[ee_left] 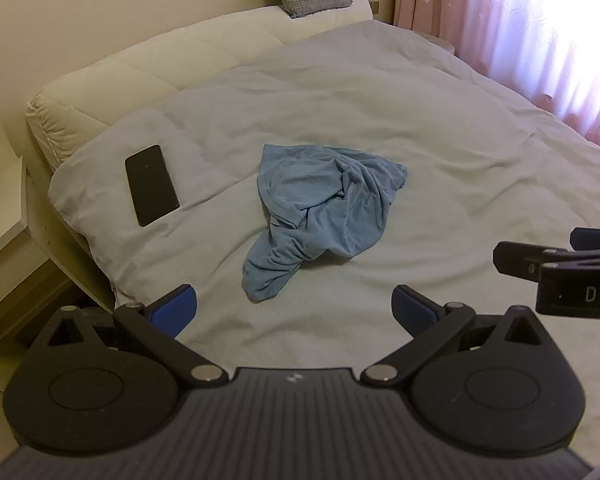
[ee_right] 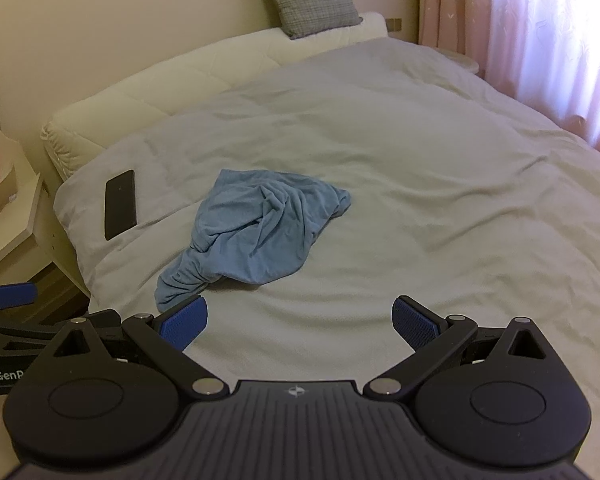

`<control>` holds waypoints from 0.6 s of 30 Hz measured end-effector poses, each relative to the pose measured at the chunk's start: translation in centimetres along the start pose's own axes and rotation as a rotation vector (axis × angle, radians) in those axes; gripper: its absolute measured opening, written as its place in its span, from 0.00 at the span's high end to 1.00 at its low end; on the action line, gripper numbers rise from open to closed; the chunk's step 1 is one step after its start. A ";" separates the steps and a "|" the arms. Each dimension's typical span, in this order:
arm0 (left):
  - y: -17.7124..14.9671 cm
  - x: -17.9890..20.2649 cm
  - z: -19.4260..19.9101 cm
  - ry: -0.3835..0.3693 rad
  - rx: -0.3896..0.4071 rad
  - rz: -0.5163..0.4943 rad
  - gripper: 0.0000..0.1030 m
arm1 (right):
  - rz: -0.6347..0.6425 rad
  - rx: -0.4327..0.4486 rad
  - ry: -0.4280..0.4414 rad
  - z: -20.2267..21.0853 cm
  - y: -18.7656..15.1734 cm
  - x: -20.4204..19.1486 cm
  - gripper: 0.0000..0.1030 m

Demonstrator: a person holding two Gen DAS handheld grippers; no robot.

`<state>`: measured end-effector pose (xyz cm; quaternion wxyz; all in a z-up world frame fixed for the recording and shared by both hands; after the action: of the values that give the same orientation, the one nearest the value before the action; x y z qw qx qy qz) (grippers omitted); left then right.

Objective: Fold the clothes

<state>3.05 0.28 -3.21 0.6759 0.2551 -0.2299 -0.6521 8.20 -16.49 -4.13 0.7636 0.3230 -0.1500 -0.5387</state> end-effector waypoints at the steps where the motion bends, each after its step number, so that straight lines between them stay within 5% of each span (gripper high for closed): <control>1: 0.0 0.0 0.0 0.000 0.001 0.001 0.00 | 0.000 0.001 0.000 0.0 0.1 0.0 0.02; 18: 1.8 -0.7 1.3 0.014 0.040 0.018 0.00 | 0.030 0.052 0.012 0.9 2.0 -0.3 0.02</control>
<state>3.60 0.95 -1.06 0.6782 0.2710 -0.2405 -0.6393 9.02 -16.09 -2.12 0.7637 0.3438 -0.1642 -0.5211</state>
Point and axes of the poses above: each gripper's, at about its wrist camera, not at the fingertips, and z roughly against the way its jaws point, x to its right, y to its top, the point moved 4 cm from there along -z, roughly the way its jaws point, and after that the axes turned 1 degree about z, right-handed, at the moved point
